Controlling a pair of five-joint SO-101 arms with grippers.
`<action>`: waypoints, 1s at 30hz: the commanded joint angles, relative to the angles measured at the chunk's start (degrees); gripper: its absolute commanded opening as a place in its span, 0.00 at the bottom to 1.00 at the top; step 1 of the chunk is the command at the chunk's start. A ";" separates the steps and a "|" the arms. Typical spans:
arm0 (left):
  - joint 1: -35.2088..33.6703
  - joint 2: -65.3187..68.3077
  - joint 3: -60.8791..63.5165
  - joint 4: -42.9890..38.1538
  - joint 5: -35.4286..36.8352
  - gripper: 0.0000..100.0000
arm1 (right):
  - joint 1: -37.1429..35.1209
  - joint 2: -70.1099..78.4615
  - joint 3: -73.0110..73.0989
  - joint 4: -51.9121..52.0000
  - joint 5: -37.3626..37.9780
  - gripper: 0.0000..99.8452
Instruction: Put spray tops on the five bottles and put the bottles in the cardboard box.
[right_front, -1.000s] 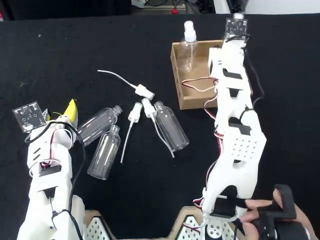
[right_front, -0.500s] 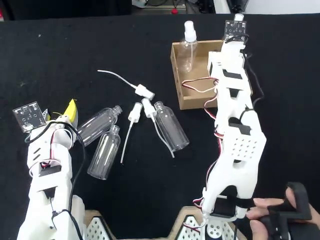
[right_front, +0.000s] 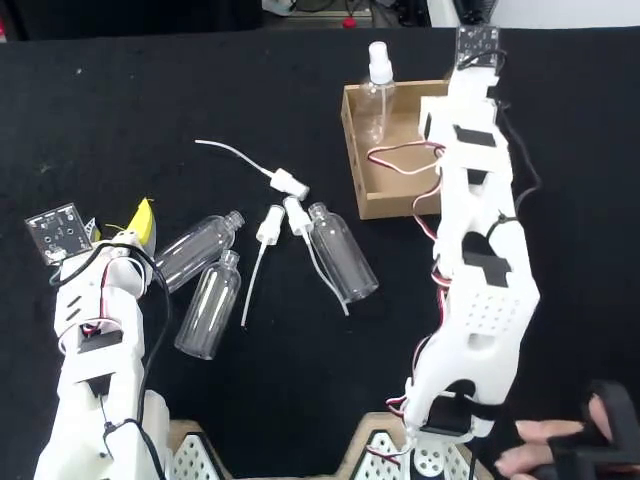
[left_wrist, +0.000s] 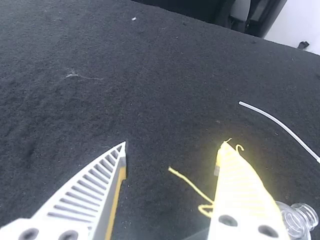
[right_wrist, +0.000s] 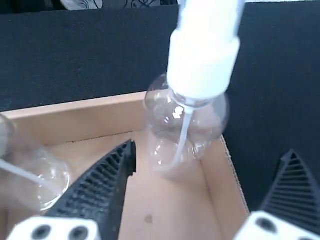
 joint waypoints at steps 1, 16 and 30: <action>1.10 -0.44 -1.01 -1.49 -0.09 0.28 | -0.79 -6.81 -3.56 4.04 0.00 0.40; 1.10 -0.53 -1.01 -1.49 -0.09 0.28 | -0.79 -17.10 -4.00 26.02 0.00 0.40; 1.01 -0.62 -1.01 -1.49 -0.09 0.28 | 3.43 -21.05 -3.74 37.36 4.57 0.11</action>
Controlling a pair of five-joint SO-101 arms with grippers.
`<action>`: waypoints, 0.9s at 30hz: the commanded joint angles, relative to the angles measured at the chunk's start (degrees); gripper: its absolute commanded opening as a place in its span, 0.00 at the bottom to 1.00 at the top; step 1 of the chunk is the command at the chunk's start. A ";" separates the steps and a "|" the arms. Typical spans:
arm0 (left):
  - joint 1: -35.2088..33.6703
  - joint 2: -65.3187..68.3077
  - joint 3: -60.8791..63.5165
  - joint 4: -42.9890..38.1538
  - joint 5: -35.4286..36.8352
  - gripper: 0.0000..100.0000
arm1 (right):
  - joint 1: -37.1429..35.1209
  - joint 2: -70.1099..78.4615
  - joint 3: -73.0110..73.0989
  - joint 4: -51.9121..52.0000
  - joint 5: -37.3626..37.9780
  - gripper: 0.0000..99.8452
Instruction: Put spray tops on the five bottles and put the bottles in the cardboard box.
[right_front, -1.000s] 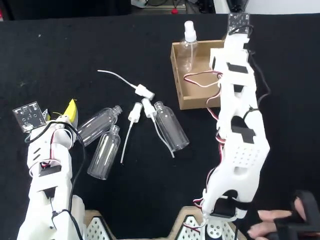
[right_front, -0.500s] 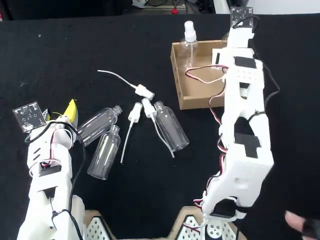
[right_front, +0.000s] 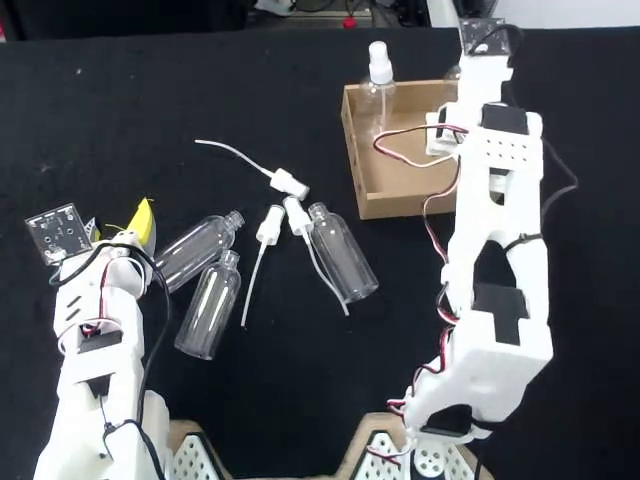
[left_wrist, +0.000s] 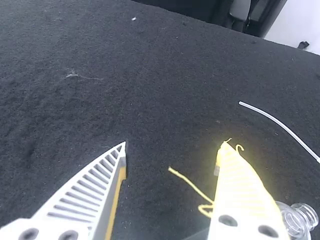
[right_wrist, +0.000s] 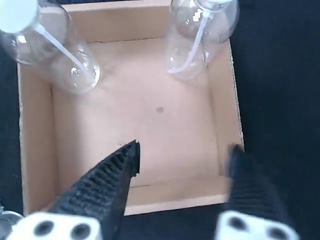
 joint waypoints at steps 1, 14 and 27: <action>1.01 -0.62 -1.01 -1.49 -0.09 0.28 | 4.31 -4.00 -3.82 0.44 1.05 0.10; 1.36 -0.62 -1.01 -1.49 -0.09 0.28 | 14.95 6.55 -3.12 -6.77 0.44 0.16; 1.89 -0.62 -1.01 -1.49 -0.35 0.28 | 12.04 8.92 -2.59 -9.05 -4.13 0.16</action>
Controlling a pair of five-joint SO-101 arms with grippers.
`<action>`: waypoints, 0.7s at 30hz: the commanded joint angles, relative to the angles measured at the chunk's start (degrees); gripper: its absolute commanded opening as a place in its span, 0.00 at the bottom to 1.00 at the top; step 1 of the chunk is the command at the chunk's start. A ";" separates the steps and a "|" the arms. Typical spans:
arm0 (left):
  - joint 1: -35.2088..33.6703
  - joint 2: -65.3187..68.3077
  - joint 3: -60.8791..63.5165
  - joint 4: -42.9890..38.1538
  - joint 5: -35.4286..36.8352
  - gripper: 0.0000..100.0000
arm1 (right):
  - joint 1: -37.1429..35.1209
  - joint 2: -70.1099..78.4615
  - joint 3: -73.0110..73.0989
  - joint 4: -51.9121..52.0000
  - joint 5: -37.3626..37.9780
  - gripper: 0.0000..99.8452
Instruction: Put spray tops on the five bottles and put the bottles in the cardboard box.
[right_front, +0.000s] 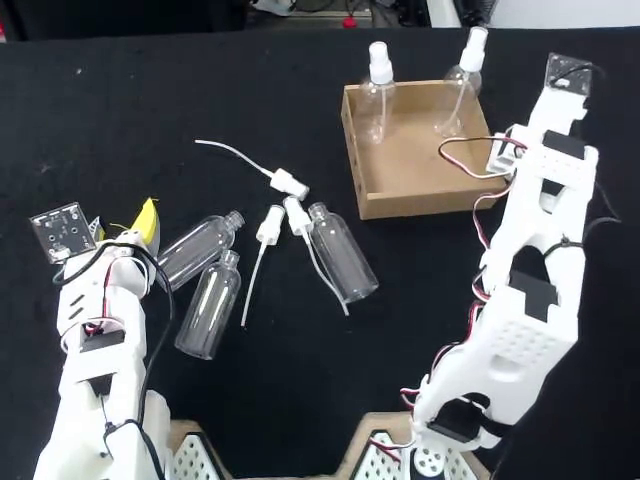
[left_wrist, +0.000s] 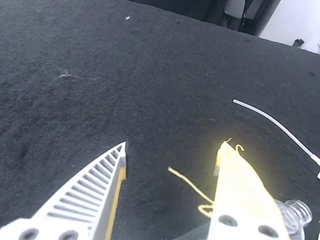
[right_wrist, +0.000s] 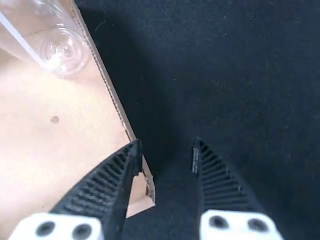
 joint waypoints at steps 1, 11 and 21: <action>0.75 -0.62 -1.01 -1.49 -0.26 0.28 | -1.41 -0.66 -2.68 0.00 -0.62 0.16; 0.75 -0.62 -1.01 -1.49 -0.26 0.28 | -1.23 -1.01 -4.26 4.31 -0.62 0.16; 0.75 -0.62 -1.01 -1.49 -0.26 0.28 | -1.93 -1.54 -3.82 7.21 -0.62 0.16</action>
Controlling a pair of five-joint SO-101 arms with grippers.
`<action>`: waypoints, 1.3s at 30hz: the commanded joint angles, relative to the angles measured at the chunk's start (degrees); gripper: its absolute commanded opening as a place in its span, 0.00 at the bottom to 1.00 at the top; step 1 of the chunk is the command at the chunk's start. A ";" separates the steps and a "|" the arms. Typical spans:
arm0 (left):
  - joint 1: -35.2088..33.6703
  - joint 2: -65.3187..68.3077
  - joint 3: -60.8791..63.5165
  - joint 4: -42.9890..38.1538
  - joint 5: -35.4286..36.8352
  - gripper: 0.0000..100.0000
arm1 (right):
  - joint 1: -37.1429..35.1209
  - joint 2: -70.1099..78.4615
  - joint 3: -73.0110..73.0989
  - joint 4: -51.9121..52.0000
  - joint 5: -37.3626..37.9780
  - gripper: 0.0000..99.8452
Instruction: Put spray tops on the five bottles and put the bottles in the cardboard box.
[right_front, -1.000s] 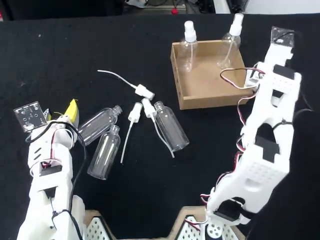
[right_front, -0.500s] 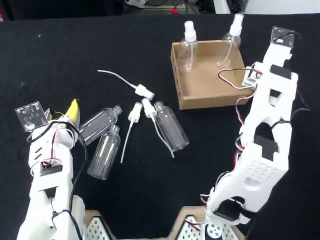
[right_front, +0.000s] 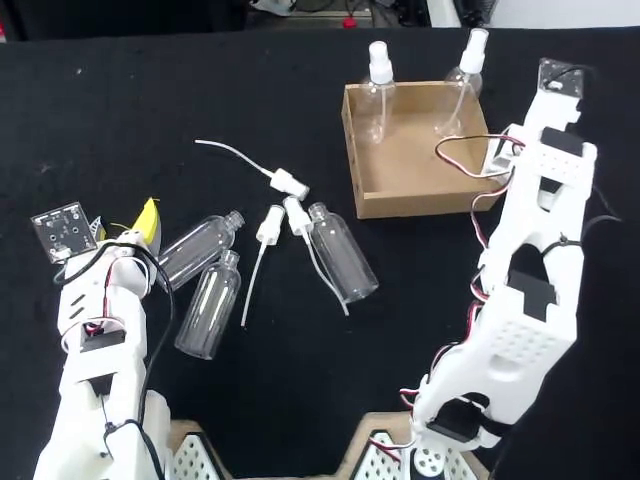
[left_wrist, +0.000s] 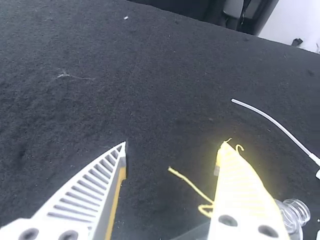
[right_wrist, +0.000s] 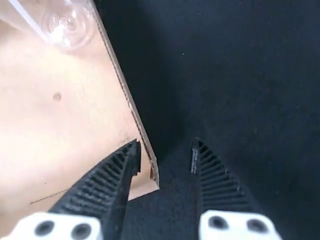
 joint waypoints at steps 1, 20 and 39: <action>0.57 -0.62 -1.01 -1.49 -0.26 0.28 | -1.67 -1.80 -2.59 0.70 -0.35 0.16; 0.57 -0.62 -1.01 -1.49 -0.53 0.28 | -3.43 -5.05 1.98 -0.62 6.95 0.16; 0.57 -0.62 -0.92 -1.49 -0.53 0.28 | -3.52 -5.58 6.99 -3.16 8.18 0.16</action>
